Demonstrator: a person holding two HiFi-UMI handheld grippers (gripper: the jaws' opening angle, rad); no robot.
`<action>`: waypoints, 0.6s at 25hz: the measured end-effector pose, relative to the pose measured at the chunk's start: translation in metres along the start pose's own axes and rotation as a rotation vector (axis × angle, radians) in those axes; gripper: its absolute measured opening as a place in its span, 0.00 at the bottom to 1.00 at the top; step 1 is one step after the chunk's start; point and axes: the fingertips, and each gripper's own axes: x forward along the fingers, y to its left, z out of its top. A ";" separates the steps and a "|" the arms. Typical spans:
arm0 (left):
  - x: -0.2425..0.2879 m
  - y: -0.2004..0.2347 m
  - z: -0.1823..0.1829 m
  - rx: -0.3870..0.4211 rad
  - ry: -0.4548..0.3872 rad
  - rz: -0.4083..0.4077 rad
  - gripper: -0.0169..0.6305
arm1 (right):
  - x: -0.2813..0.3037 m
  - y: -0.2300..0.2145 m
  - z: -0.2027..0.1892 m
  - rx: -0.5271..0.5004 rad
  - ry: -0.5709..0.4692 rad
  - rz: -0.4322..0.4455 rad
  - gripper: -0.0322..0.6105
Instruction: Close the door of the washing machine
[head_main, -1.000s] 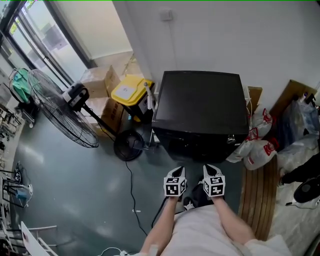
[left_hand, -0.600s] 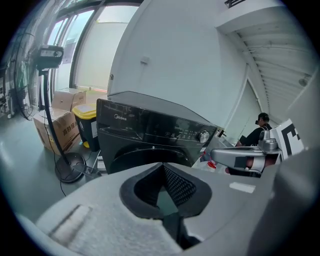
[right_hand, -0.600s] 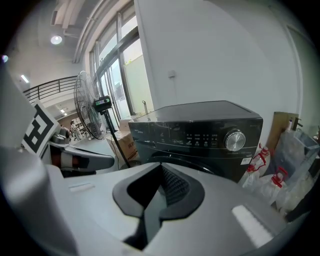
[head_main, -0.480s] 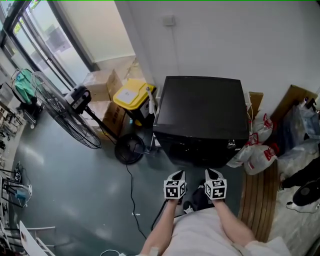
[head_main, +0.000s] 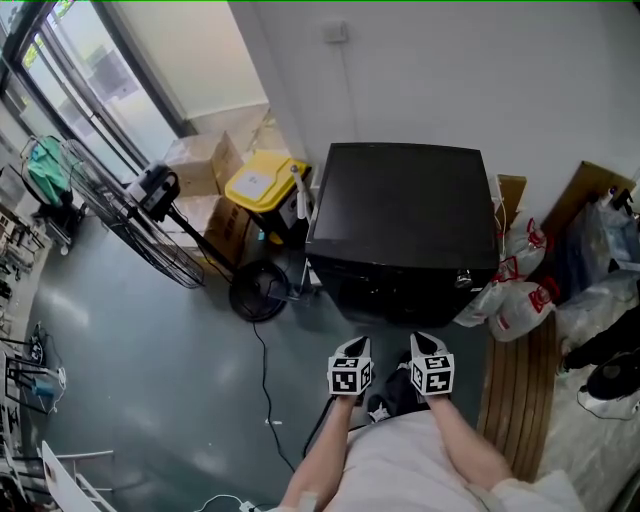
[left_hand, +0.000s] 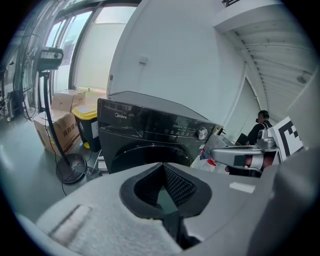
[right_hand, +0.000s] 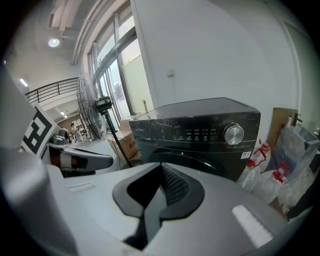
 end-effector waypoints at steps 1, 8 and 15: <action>0.000 0.001 0.000 0.002 -0.002 0.000 0.03 | 0.000 0.000 0.000 -0.001 -0.001 0.000 0.05; -0.004 0.000 0.005 -0.001 -0.026 -0.013 0.03 | -0.002 0.001 0.004 -0.003 -0.015 -0.001 0.05; -0.005 -0.009 0.010 0.021 -0.051 -0.048 0.03 | -0.002 0.003 0.005 -0.013 -0.015 0.007 0.05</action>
